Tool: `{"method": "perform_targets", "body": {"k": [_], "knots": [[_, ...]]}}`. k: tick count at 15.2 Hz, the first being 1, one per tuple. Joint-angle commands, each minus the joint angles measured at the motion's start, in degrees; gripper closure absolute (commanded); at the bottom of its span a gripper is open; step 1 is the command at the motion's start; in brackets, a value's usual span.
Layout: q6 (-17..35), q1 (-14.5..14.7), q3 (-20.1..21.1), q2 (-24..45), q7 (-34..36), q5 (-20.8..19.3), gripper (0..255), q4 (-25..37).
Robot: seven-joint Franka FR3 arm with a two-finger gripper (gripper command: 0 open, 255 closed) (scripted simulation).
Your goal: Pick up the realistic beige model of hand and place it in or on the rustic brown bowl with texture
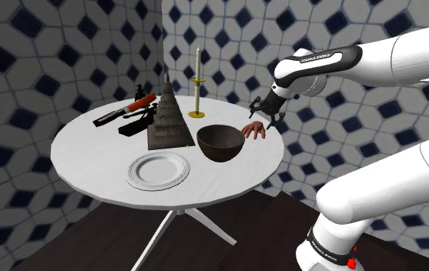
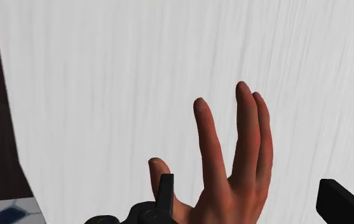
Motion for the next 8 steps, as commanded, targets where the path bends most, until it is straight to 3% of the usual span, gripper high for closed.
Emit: {"method": "perform_targets", "body": {"k": [1, 8], "knots": [[2.07, -0.02, -0.02, 0.92, 0.26, 0.54, 0, -0.89], [6.84, 0.98, 0.19, 3.89, -0.52, 1.91, 0, -2.62]]}}
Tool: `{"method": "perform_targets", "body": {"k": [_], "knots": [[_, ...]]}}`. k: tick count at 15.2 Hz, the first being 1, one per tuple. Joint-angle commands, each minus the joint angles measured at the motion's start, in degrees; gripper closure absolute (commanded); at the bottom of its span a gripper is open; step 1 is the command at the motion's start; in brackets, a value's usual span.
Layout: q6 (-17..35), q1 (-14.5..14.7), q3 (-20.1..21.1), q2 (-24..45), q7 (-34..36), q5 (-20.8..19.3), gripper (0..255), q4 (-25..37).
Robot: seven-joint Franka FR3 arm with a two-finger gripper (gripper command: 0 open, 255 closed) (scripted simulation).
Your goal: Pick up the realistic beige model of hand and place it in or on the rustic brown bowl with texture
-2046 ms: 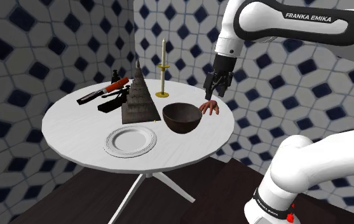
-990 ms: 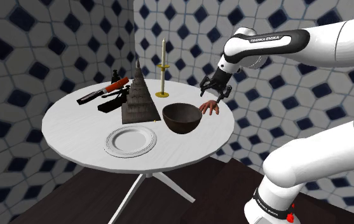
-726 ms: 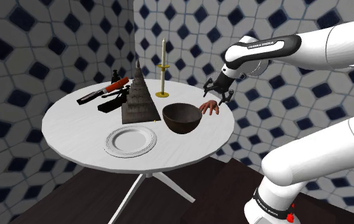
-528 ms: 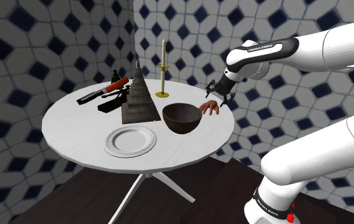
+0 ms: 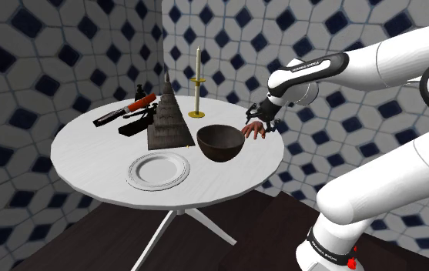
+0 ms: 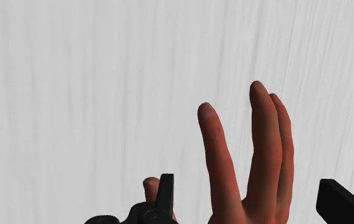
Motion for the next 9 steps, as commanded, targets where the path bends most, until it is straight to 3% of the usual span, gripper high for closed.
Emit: {"method": "perform_targets", "body": {"k": [1, 6, 7, 9], "knots": [[0.29, 0.07, 0.02, 0.21, -0.03, 0.09, 0, -0.05], [0.28, 0.06, 0.02, 0.20, -0.03, 0.09, 0, -0.04], [0.28, 0.06, 0.02, 0.20, -0.03, 0.09, 255, -0.04], [0.28, 0.06, 0.02, 0.20, -0.03, 0.09, 255, -0.04]]}}
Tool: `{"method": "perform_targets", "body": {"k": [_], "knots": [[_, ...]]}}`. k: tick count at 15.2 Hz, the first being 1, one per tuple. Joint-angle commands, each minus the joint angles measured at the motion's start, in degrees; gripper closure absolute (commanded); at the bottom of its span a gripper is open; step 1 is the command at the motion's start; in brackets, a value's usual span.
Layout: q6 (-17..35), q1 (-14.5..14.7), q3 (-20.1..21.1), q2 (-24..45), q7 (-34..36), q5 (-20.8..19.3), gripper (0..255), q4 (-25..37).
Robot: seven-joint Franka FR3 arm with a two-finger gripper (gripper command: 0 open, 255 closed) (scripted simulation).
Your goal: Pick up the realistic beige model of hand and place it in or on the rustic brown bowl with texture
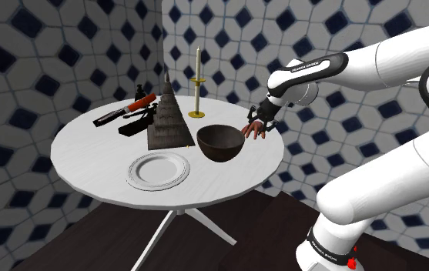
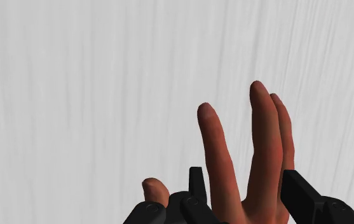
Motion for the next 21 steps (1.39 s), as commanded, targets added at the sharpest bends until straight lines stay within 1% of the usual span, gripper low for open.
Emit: {"method": "perform_targets", "body": {"k": [1, 7, 21], "knots": [[0.00, 0.00, 0.00, 0.00, 0.00, 0.00, 255, -0.01], [0.01, 0.00, 0.00, 0.01, 0.00, 0.00, 255, -0.01], [-11.07, -0.99, 0.67, -2.86, 3.51, -2.30, 255, 8.48]]}}
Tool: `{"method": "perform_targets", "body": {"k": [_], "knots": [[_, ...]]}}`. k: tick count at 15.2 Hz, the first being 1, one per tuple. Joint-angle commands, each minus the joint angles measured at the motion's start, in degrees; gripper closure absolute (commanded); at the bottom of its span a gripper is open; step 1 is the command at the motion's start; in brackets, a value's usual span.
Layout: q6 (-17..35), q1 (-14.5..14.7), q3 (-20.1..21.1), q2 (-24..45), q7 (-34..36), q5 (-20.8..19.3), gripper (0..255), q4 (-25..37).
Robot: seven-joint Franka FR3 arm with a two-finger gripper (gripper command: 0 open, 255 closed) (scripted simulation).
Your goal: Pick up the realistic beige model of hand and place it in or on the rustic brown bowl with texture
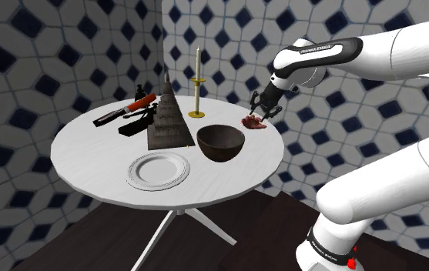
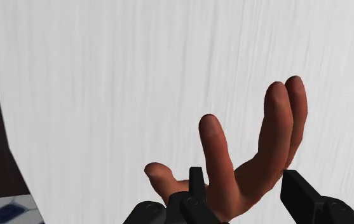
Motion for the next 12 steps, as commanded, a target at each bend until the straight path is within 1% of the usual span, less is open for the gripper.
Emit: {"method": "perform_targets", "body": {"k": [1, 12], "knots": [[-1.59, -0.09, 0.04, -0.23, 0.42, -0.25, 255, 1.40], [-9.79, -0.30, 0.20, -0.40, 2.53, -1.23, 255, 9.62]]}}
